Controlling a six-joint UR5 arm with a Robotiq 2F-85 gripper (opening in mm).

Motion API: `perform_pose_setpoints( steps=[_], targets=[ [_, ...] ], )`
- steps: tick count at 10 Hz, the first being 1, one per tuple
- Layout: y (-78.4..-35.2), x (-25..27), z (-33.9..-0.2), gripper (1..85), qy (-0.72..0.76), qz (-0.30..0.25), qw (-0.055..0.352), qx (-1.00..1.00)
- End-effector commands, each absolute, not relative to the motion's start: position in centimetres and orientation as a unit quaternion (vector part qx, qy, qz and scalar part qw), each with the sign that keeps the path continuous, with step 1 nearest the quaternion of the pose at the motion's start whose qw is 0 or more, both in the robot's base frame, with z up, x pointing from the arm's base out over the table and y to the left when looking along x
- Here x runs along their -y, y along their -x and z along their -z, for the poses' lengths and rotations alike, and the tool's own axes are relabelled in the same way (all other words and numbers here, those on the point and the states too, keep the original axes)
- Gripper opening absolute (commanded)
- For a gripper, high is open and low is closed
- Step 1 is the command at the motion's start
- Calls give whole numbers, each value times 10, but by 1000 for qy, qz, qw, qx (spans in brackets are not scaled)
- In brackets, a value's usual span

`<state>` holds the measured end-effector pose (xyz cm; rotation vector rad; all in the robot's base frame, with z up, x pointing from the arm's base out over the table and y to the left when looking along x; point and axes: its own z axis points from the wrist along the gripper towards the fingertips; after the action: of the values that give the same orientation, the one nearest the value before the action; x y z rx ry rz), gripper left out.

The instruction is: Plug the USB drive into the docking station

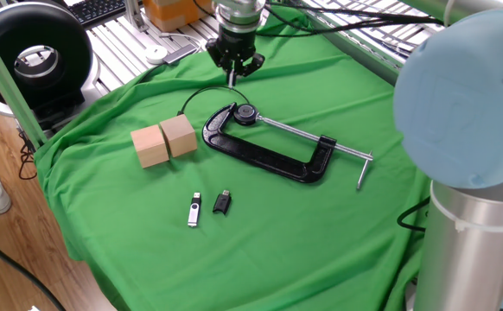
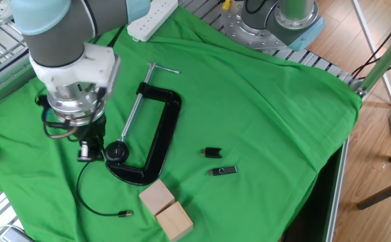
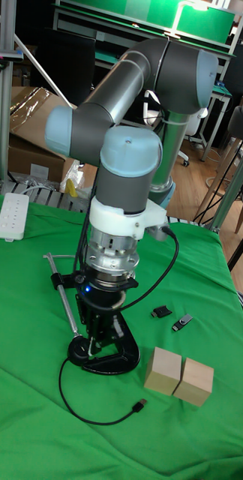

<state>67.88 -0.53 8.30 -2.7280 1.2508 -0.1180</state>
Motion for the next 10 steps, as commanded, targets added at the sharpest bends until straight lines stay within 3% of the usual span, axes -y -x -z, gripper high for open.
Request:
perform_pose_setpoints(
  steps=[1, 2, 5, 6, 10],
  targets=[
    [-683, 6, -85, 17, 927, 50, 71, -365],
    [-654, 28, -81, 17, 921, 12, 10, -390],
    [-644, 40, -81, 17, 912, 5, -17, -410],
    [-645, 42, -81, 17, 948, 6, -22, -318],
    [-663, 21, -82, 17, 956, 27, 28, -292]
  ],
)
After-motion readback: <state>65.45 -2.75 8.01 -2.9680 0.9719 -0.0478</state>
